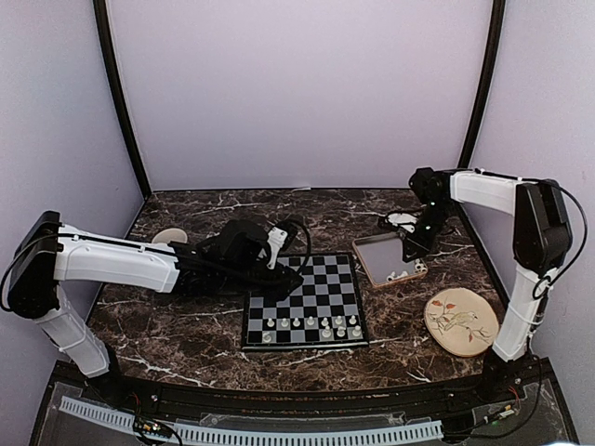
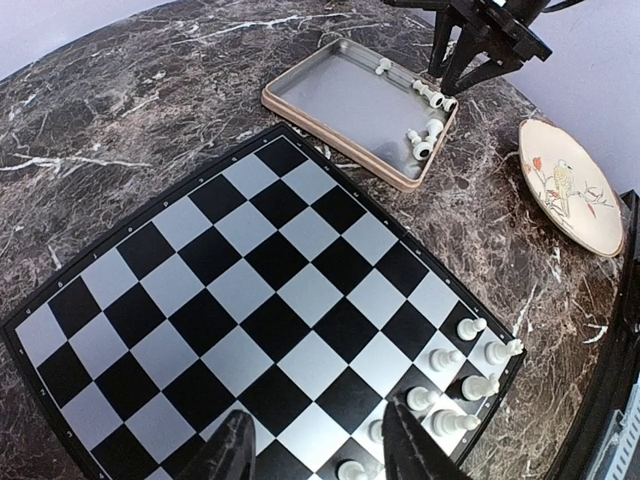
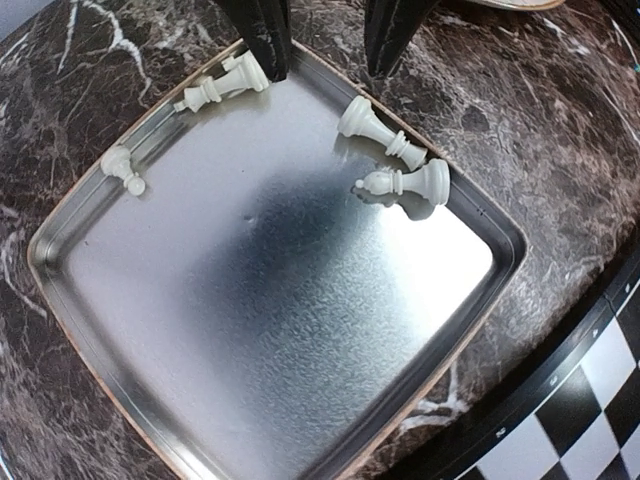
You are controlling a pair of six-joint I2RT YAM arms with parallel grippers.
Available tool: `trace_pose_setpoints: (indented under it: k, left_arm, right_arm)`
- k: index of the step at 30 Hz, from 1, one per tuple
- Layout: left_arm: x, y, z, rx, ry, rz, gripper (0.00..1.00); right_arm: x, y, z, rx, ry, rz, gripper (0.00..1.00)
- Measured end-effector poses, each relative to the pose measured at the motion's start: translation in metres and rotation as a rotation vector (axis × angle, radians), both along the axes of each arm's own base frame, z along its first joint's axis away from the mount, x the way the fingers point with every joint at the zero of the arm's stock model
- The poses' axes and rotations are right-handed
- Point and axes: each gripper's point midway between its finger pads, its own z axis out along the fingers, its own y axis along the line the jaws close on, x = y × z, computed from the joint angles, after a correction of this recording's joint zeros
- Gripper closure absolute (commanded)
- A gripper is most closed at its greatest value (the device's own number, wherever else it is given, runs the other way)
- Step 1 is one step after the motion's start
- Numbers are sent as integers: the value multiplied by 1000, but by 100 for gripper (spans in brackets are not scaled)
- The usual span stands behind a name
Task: Set up the chess pieces on the board
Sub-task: Pick up the queen from the storage box.
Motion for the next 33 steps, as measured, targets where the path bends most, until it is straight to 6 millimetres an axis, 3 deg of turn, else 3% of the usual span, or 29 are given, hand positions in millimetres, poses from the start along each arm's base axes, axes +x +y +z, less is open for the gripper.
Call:
trace_pose_setpoints:
  k: [5, 13, 33]
  left_arm:
    - [-3, 0, -4, -12, 19, -1, 55]
    - [-3, -3, -1, -34, 25, 1, 56]
    - [-3, -3, -4, -46, 39, 9, 56]
  right_arm:
    - [-5, 0, -6, -38, 0, 184, 73]
    - [-12, 1, -32, -124, 44, 380, 73]
    - [-17, -4, -50, -192, 83, 467, 72]
